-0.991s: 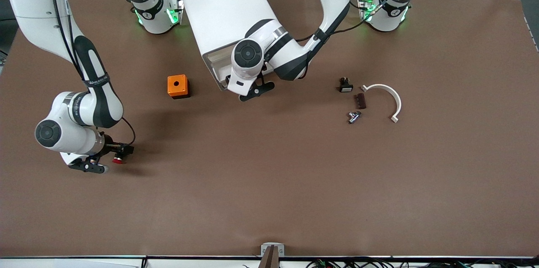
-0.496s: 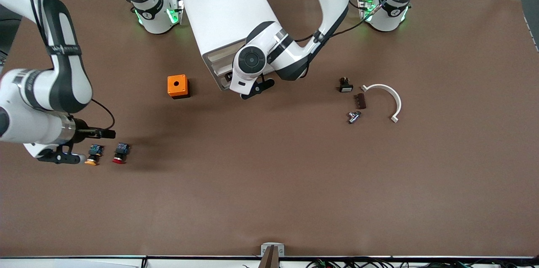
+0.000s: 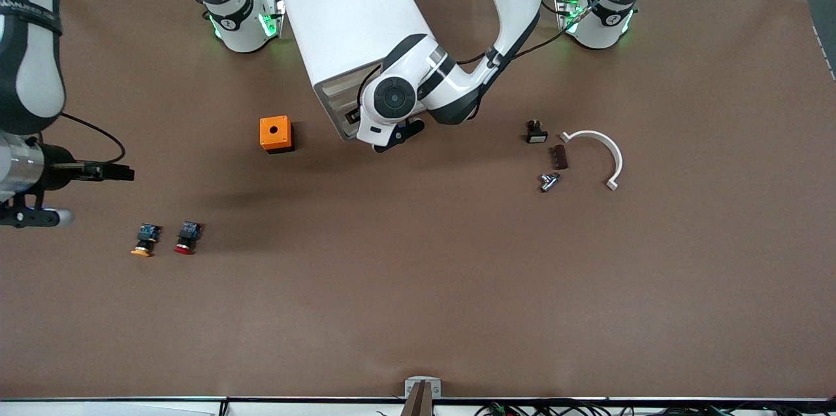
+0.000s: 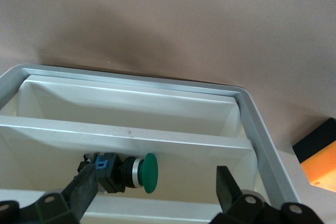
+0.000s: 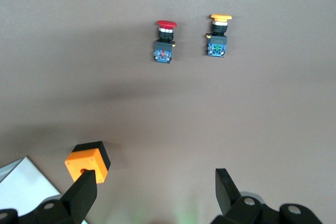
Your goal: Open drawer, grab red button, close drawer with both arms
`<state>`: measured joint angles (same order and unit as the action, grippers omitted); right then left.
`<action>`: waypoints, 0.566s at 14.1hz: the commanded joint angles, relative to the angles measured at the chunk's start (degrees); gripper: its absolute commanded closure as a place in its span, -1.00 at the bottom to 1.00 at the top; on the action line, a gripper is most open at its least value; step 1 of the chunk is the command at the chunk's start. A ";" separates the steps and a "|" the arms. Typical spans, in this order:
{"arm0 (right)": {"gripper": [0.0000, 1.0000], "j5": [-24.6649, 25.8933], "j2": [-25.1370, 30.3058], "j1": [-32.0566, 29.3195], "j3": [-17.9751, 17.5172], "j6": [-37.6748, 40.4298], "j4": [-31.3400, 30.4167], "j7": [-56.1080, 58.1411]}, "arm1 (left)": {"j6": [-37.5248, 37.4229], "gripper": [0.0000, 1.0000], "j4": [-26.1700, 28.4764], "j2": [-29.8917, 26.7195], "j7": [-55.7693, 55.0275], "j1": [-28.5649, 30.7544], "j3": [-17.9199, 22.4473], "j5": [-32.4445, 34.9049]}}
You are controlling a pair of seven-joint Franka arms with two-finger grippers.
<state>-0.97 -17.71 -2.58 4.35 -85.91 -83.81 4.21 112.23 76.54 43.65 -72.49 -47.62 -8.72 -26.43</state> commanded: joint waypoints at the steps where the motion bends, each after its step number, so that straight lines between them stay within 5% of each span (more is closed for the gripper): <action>1: -1.00 -0.08 -0.49 0.03 -1.01 3.99 5.14 0.63 | -0.43 -0.99 0.10 -2.24 -0.81 0.77 0.46 5.39; 5: -1.00 0.00 -0.49 -0.49 -0.66 4.35 6.90 0.45 | -7.27 -0.97 -0.16 -9.35 2.15 6.11 1.69 17.63; 8: -1.00 0.53 -0.58 -0.50 -0.57 4.35 8.31 0.19 | -18.15 -0.95 0.01 -17.69 18.90 13.31 1.69 20.71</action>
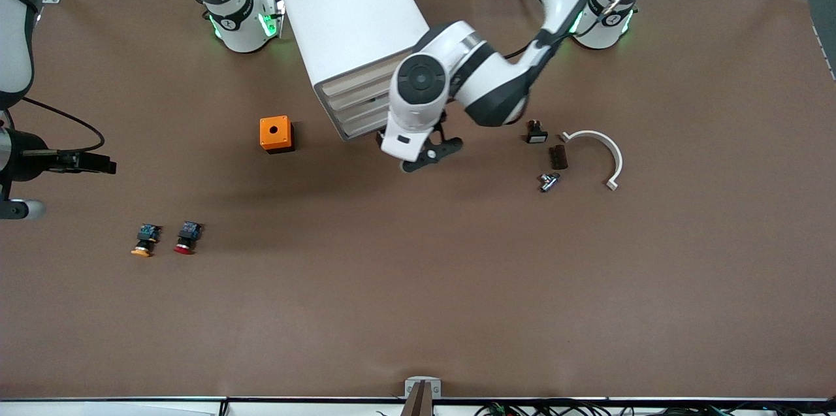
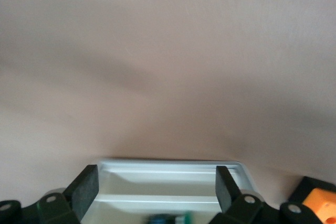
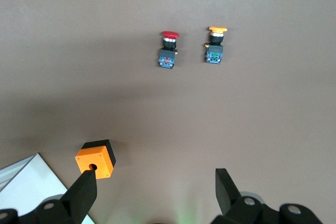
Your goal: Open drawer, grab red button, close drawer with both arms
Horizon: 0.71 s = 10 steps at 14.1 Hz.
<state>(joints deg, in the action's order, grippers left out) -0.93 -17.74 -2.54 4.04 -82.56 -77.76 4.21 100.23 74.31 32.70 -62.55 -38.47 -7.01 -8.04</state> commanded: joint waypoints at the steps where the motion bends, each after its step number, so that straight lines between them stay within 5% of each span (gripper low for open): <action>1: -1.00 0.58 -0.54 -0.54 -0.17 1.00 2.87 0.19 | -8.01 -0.95 2.68 -9.21 12.59 7.06 -0.03 2.33; 4: -1.00 0.41 -0.37 -1.50 0.01 1.18 3.75 0.27 | -9.00 -0.95 8.02 -17.29 21.38 14.63 -0.20 4.26; 10: -1.00 2.42 0.95 -0.27 -0.34 11.11 8.06 0.10 | -3.39 -0.98 30.79 -37.25 49.32 32.99 -0.38 4.26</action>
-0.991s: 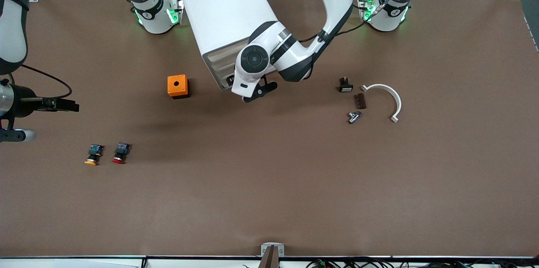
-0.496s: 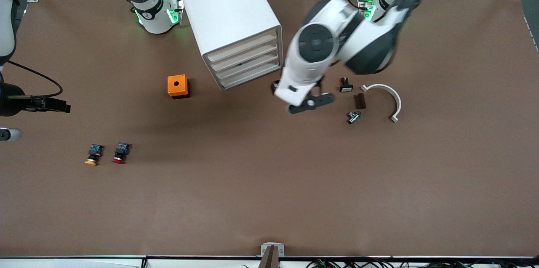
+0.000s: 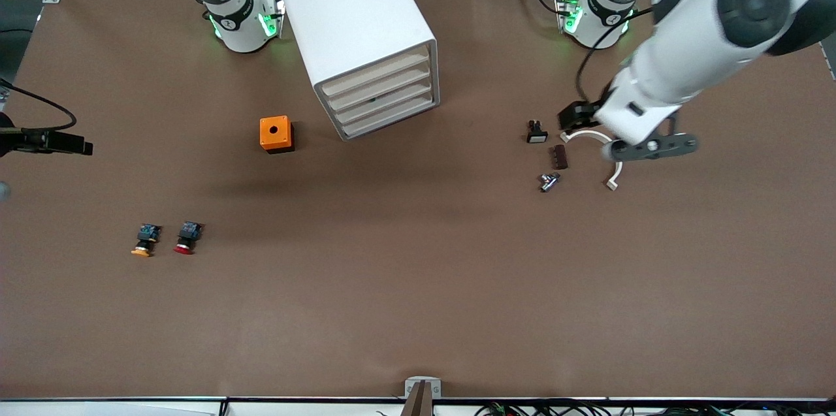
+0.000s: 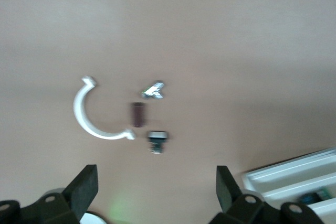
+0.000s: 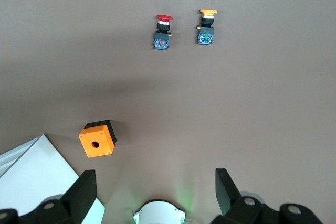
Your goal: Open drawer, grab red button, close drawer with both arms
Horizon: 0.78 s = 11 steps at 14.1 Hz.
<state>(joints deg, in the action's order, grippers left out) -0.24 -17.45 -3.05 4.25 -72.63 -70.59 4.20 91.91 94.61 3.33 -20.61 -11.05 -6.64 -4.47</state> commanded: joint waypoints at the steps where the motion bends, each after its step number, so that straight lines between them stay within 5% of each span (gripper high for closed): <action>1: -1.00 1.38 1.62 0.24 -0.74 1.35 0.80 0.02 | 5.73 -0.98 11.12 -8.51 10.39 8.21 -0.74 0.69; 5: -1.00 -0.11 6.18 -0.55 -0.48 2.15 -1.82 0.01 | 8.64 -0.98 8.42 -8.78 21.57 17.01 -0.48 0.77; 11: -1.00 -0.29 18.83 2.24 1.88 -4.16 -16.93 -0.16 | 8.12 -0.99 -2.13 -4.13 21.05 17.20 -0.74 2.00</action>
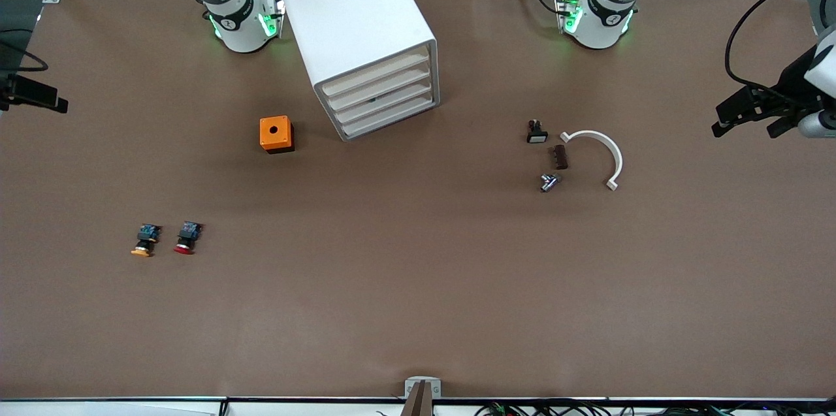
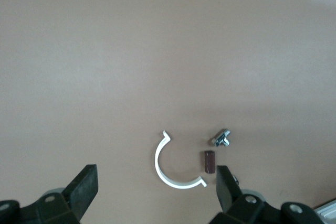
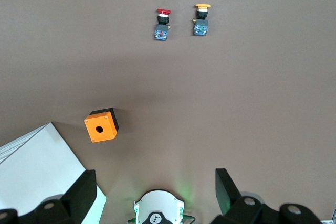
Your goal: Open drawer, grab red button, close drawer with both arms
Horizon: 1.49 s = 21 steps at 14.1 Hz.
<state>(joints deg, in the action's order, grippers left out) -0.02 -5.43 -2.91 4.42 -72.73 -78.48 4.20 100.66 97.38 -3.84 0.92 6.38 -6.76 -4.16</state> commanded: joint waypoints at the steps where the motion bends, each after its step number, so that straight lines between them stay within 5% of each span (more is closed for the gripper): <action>1: -1.00 -0.50 8.93 4.82 4.34 -5.39 -11.59 -0.16 | -1.51 -0.99 -7.09 3.75 -0.57 -0.49 -0.80 1.70; 4: -1.00 -0.33 12.02 5.99 6.56 -5.14 -12.58 0.89 | -2.75 -0.99 -10.80 6.56 -0.57 -0.84 -1.15 1.61; 9: -1.00 -0.06 12.20 6.25 5.42 -4.79 -13.37 1.07 | -4.23 -0.99 -11.33 7.71 -6.55 -4.36 -2.82 6.01; 13: -1.00 0.81 12.29 4.23 0.68 -4.96 -13.37 0.64 | -6.35 -0.99 -11.42 7.27 -6.37 -4.01 -2.82 5.48; 21: -1.00 0.90 13.08 5.11 1.02 -9.35 -13.19 0.55 | -6.79 -0.99 -11.60 7.10 -6.37 -2.69 -2.30 5.22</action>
<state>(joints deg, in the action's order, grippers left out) 0.22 6.21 2.56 5.89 -80.73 -90.86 4.85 95.17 86.75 3.63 -5.27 3.66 -8.85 0.62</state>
